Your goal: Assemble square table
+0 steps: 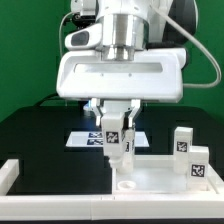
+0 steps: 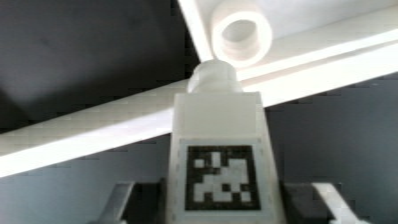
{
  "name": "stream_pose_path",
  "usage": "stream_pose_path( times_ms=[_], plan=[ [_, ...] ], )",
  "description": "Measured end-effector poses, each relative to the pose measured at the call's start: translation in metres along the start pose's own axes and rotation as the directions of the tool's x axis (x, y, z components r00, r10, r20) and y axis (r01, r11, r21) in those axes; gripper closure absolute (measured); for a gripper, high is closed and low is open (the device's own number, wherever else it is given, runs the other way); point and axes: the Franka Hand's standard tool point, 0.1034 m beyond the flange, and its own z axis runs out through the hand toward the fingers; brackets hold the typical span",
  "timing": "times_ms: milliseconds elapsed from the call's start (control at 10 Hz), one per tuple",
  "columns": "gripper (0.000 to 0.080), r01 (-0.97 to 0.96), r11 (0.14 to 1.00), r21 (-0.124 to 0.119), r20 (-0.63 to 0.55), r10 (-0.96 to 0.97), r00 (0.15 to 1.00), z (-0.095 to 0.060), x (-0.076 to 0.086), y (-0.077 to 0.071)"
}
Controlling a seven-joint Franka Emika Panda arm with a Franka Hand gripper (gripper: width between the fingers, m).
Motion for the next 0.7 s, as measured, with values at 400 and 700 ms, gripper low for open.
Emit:
stream_pose_path(
  times_ms=[400, 700],
  plan=[
    [0.0509, -0.009, 1.0, 0.003, 0.001, 0.009, 1.0, 0.001, -0.003, -0.004],
    [0.0509, 0.028, 1.0, 0.0, -0.013, -0.028, 1.0, 0.017, -0.018, -0.027]
  ],
)
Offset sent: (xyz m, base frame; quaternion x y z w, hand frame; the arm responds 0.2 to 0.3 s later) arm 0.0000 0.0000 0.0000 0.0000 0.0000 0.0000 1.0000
